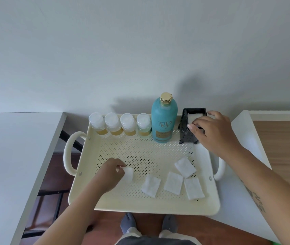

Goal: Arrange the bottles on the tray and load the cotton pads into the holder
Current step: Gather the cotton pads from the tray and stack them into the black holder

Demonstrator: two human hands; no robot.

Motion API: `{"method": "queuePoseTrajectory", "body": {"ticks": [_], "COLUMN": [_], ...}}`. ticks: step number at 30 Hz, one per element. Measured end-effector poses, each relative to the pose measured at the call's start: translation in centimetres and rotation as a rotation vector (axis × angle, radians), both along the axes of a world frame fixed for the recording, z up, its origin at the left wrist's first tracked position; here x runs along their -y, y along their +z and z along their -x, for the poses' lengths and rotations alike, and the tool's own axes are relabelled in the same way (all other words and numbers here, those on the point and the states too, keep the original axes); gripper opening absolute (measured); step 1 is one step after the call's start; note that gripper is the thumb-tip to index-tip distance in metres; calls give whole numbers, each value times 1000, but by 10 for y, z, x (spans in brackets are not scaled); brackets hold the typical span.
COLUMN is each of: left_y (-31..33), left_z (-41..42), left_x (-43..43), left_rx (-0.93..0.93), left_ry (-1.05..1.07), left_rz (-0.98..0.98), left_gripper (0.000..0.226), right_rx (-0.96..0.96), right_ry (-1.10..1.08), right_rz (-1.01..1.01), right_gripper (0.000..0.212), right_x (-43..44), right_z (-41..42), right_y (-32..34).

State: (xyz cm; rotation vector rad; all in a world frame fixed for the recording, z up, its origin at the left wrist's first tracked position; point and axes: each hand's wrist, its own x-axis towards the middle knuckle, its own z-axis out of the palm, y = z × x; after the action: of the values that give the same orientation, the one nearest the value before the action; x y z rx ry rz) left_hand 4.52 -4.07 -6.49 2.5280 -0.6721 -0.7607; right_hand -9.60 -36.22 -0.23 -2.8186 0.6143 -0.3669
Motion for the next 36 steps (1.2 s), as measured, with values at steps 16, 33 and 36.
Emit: {"method": "queuePoseTrajectory", "body": {"ticks": [16,33,36], "left_y": [46,14,8], "left_z": [32,41,44], "left_x": [75,72,68], "left_rx": [-704,-303,-241], "left_ry": [357,167,93], "left_rz": [673,284,227], "left_gripper": [12,6,12], "right_rx": [198,244,158], "right_ry": [-233,-256,-281], "right_rz": [-1224,-618,-627], "right_gripper": [17,14,15], "right_x": [-118,3,20], "right_z": [20,-11,-20], "right_y": [-9,41,36]}}
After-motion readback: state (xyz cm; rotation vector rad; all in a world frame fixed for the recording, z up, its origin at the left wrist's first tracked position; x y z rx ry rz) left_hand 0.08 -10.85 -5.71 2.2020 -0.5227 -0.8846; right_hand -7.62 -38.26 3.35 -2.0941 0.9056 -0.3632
